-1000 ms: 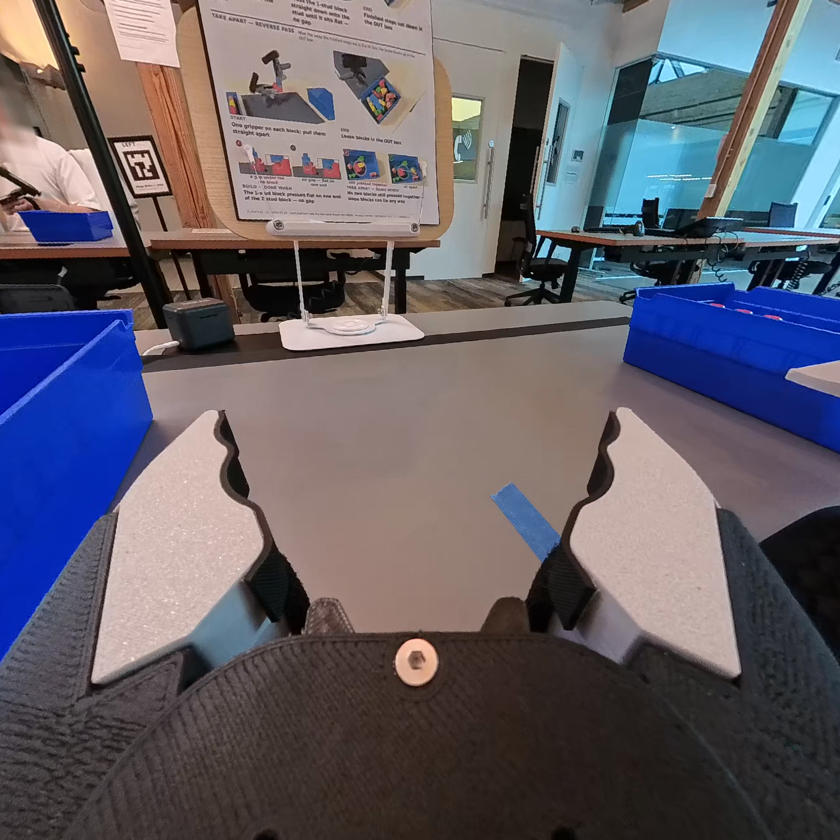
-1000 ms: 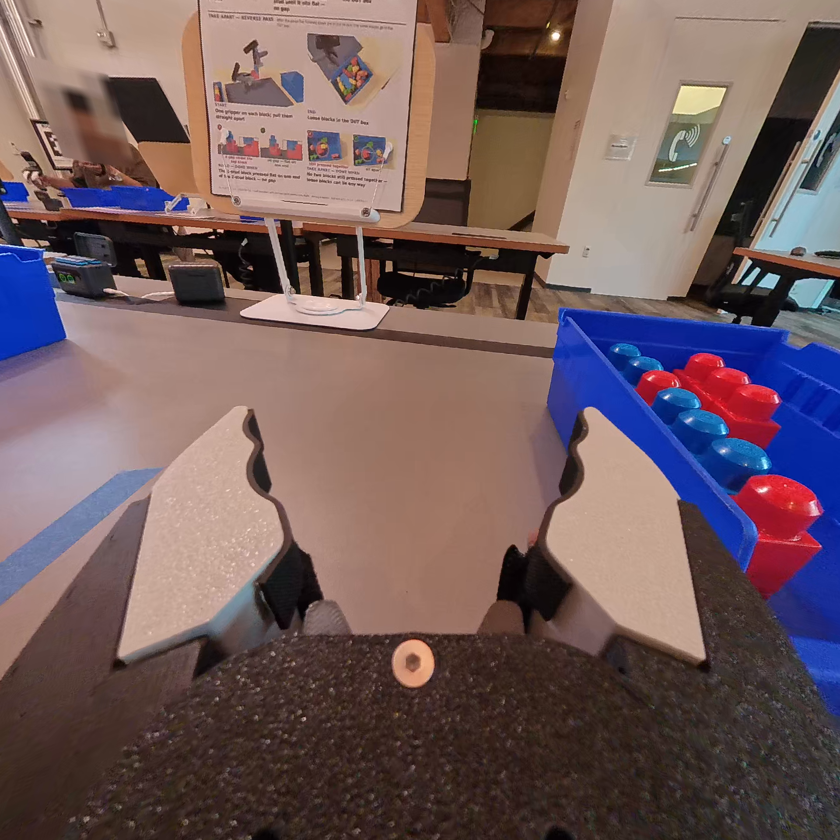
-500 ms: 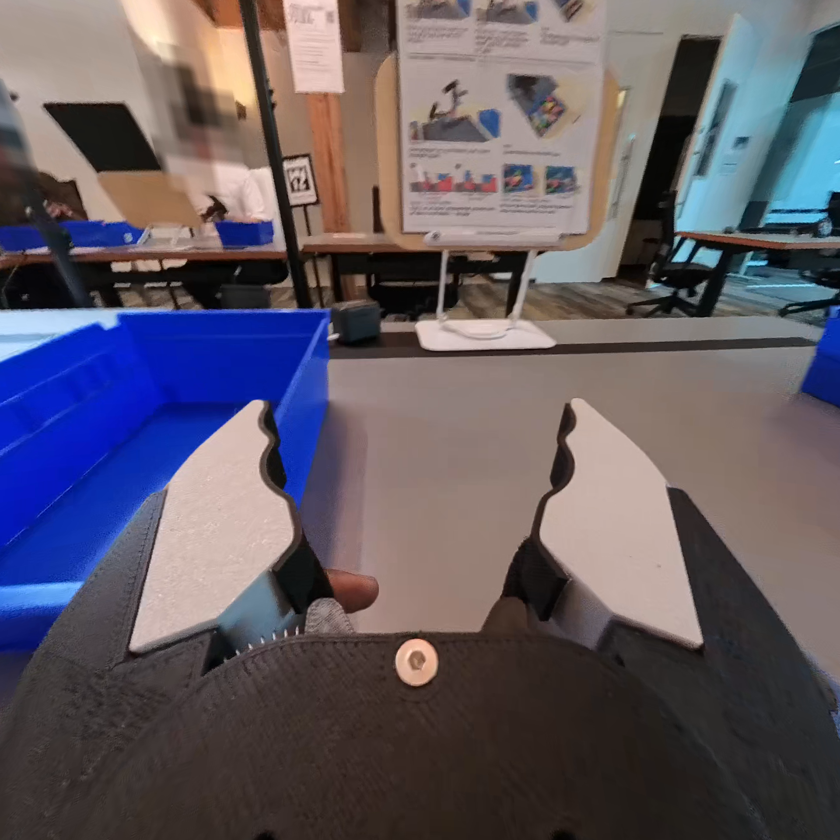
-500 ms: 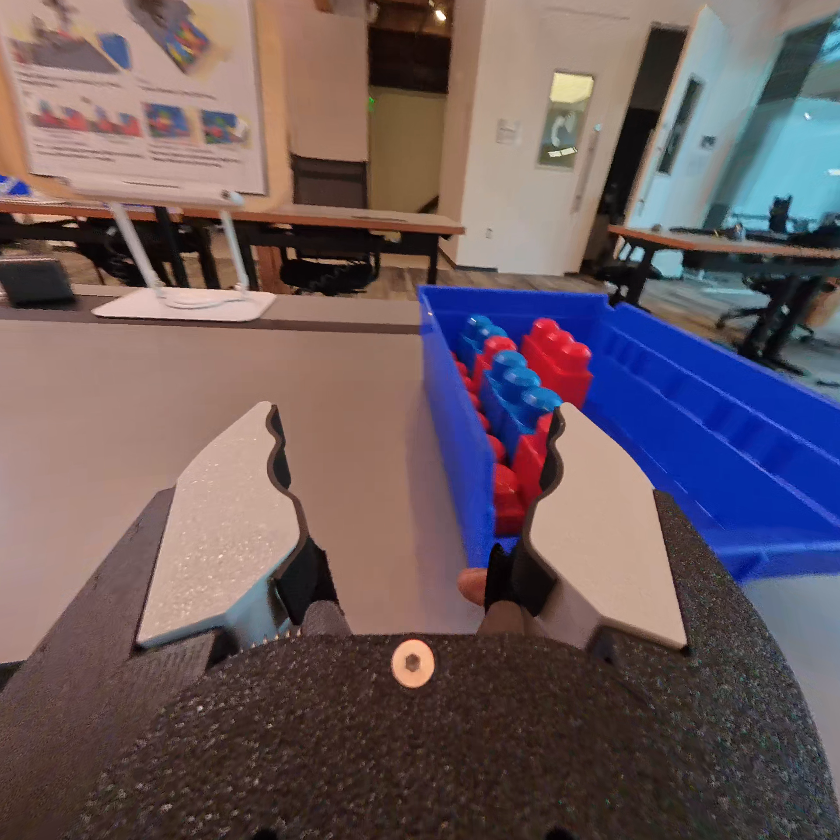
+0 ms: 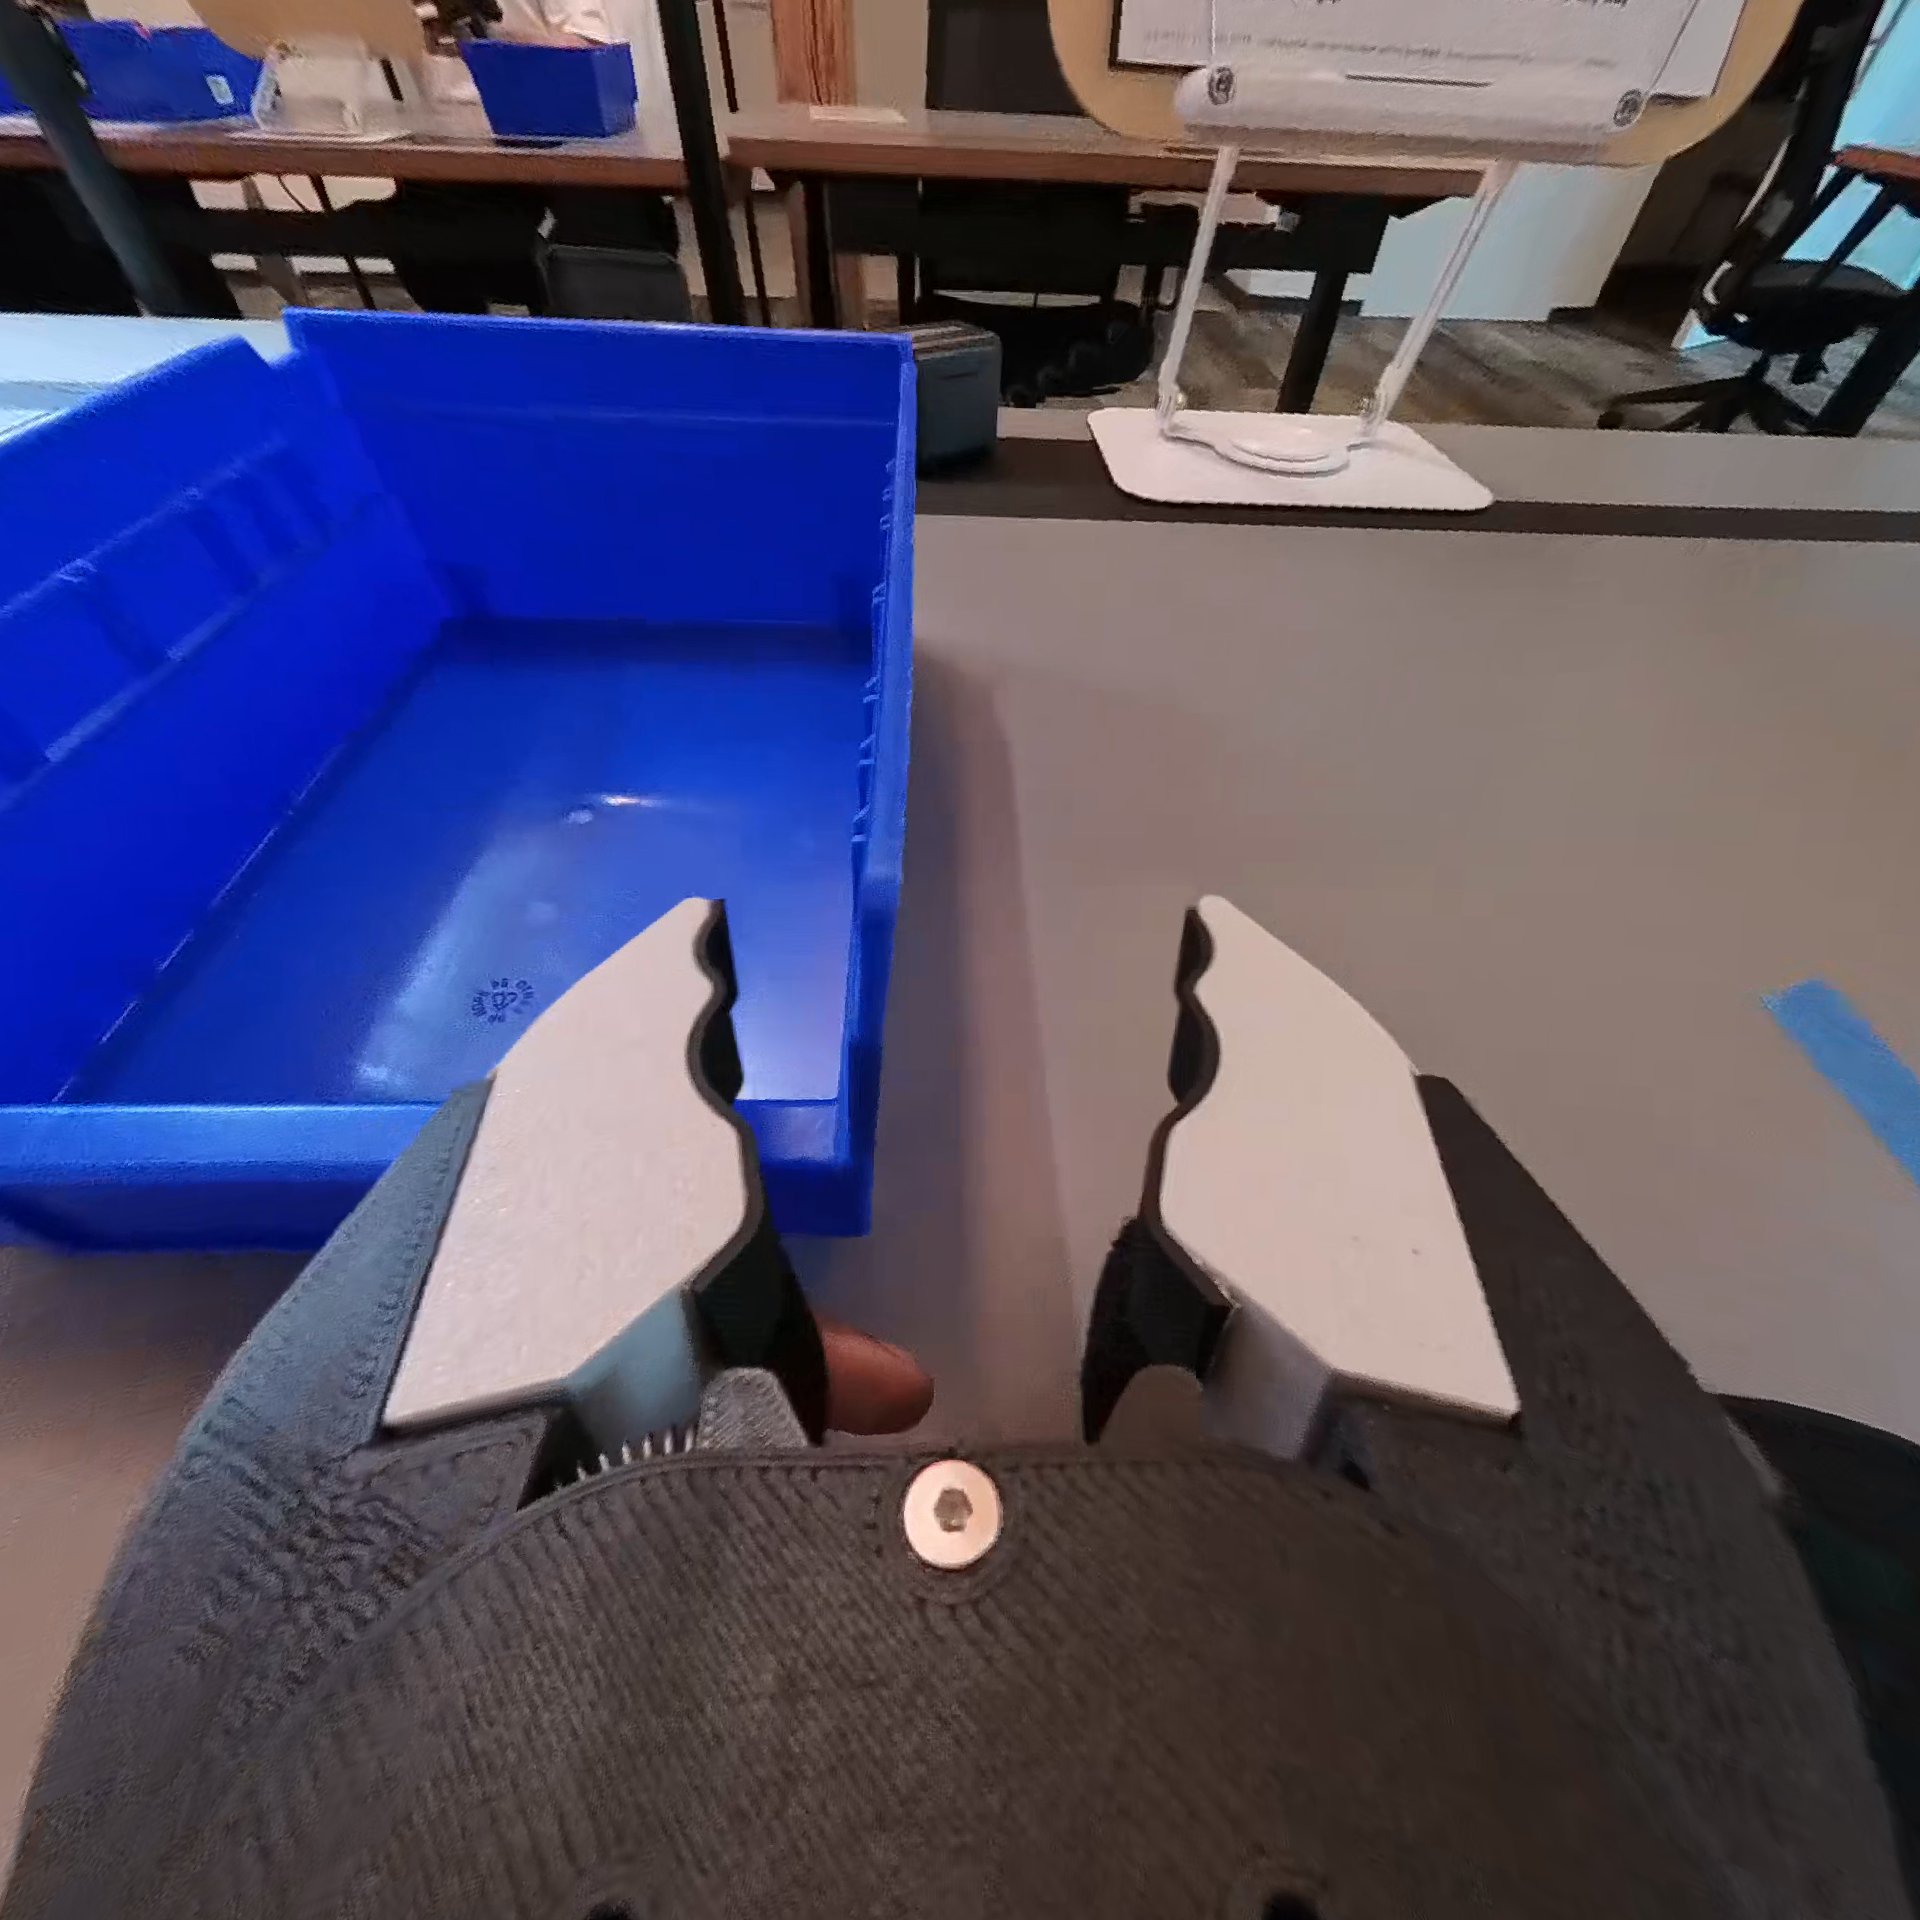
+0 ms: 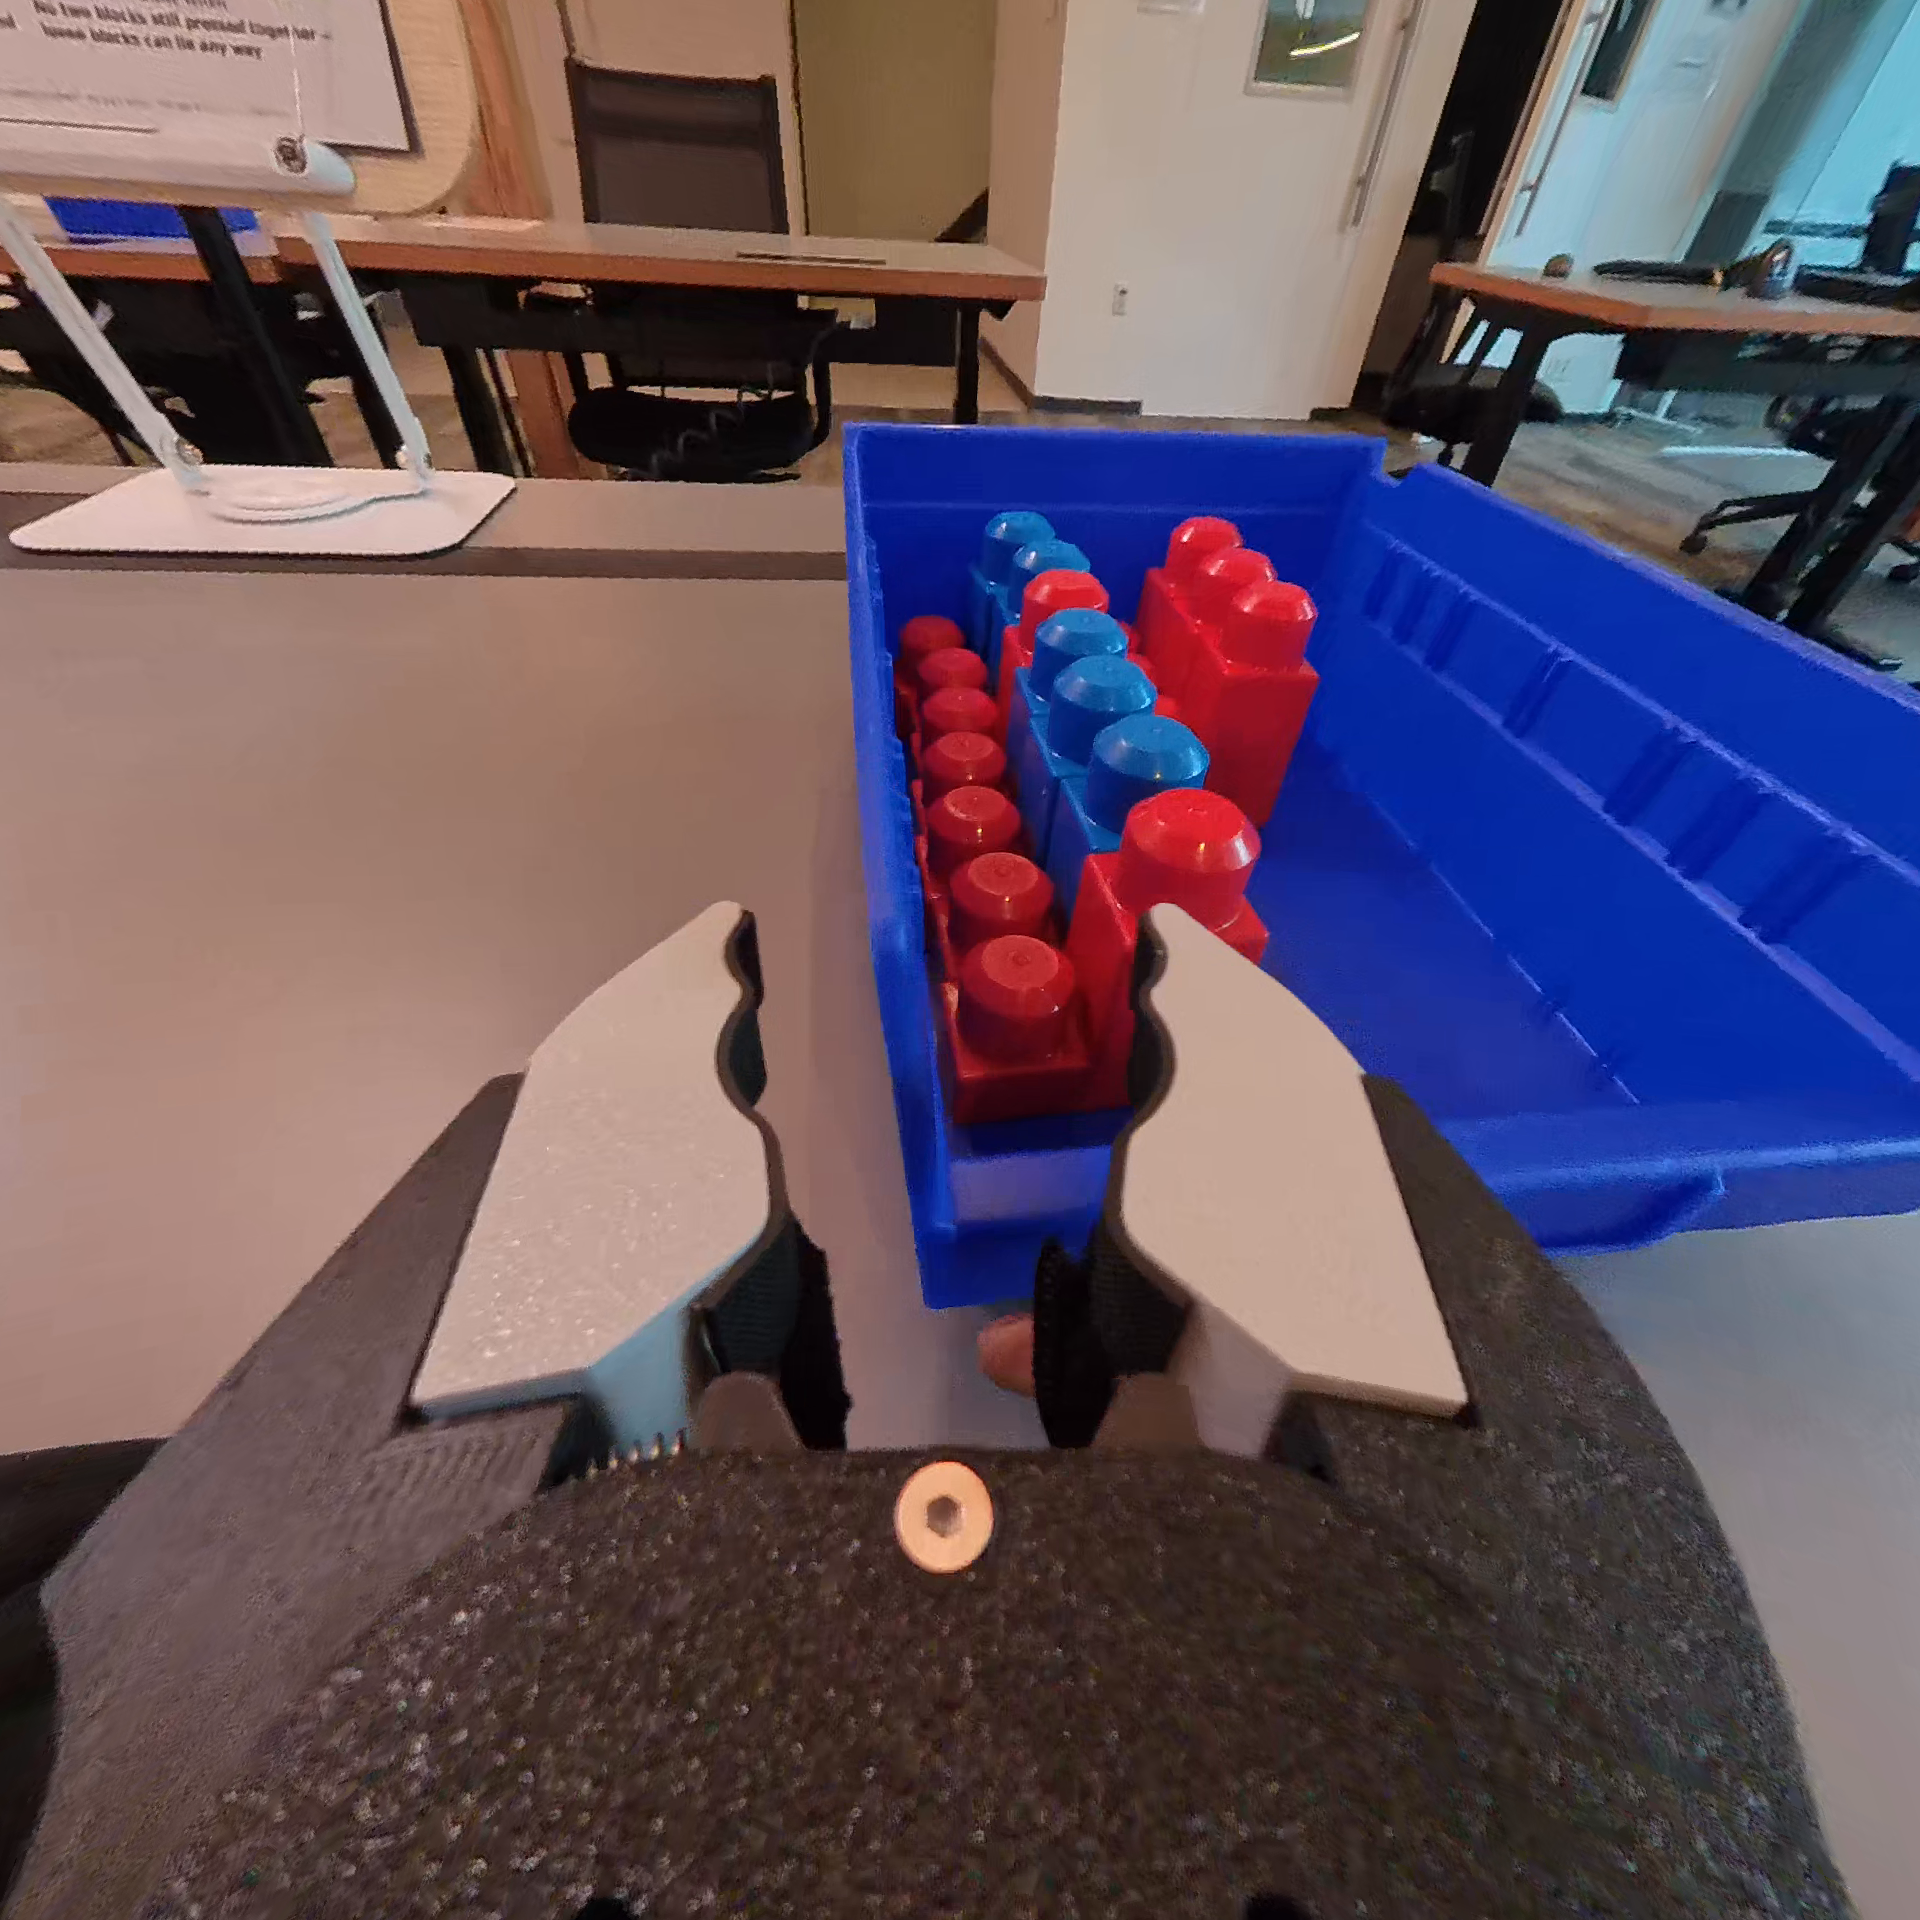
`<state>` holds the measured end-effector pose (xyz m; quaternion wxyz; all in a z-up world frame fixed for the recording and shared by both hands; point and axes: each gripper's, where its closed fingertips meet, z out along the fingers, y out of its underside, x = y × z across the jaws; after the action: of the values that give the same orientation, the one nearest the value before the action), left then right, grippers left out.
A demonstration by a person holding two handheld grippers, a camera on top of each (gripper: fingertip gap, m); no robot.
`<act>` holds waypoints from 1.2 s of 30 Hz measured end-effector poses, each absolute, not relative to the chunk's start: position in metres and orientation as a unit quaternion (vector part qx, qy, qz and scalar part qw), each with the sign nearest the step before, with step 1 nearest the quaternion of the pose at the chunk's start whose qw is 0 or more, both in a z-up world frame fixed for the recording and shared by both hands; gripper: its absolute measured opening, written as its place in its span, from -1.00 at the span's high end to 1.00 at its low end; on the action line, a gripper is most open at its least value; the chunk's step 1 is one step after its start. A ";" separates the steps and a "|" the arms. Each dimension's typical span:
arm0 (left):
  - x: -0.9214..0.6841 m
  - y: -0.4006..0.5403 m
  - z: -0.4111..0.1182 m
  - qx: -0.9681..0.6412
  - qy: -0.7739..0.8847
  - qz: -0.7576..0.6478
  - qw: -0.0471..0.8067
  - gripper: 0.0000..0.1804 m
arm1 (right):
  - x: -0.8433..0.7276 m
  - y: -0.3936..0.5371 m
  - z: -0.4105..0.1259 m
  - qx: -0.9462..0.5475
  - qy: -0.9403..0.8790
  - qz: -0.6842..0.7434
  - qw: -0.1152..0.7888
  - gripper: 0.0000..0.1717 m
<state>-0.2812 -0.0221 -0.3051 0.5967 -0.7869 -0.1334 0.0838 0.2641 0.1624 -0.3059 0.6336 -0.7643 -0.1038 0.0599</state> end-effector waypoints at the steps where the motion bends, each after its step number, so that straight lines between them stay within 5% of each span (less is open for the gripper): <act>1: -0.283 -0.022 -0.308 -0.787 -0.133 0.083 0.597 0.15 | 0.264 0.163 -0.306 -0.764 -0.105 0.061 0.633 0.25; 6: -0.278 -0.019 -0.312 -0.792 -0.115 0.066 0.596 0.42 | 0.256 0.162 -0.307 -0.761 -0.133 0.060 0.632 0.46; 12: -0.278 -0.017 -0.316 -0.802 -0.112 0.063 0.583 0.46 | 0.246 0.163 -0.312 -0.770 -0.162 0.062 0.615 0.34; 16: -0.279 -0.017 -0.317 -0.803 -0.118 0.058 0.582 0.51 | 0.247 0.163 -0.311 -0.768 -0.155 0.069 0.617 0.68; 21: -0.284 -0.022 -0.306 -0.775 -0.128 0.054 0.617 0.89 | 0.256 0.163 -0.309 -0.767 -0.138 0.059 0.624 0.94; 36: -0.279 -0.020 -0.306 -0.781 -0.091 0.092 0.611 0.92 | 0.249 0.162 -0.310 -0.761 -0.166 0.041 0.626 0.95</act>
<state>-0.2793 -0.0199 -0.3064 0.6113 -0.7808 -0.0911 0.0919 0.2491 0.1620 -0.3099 0.6260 -0.7608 -0.1662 0.0406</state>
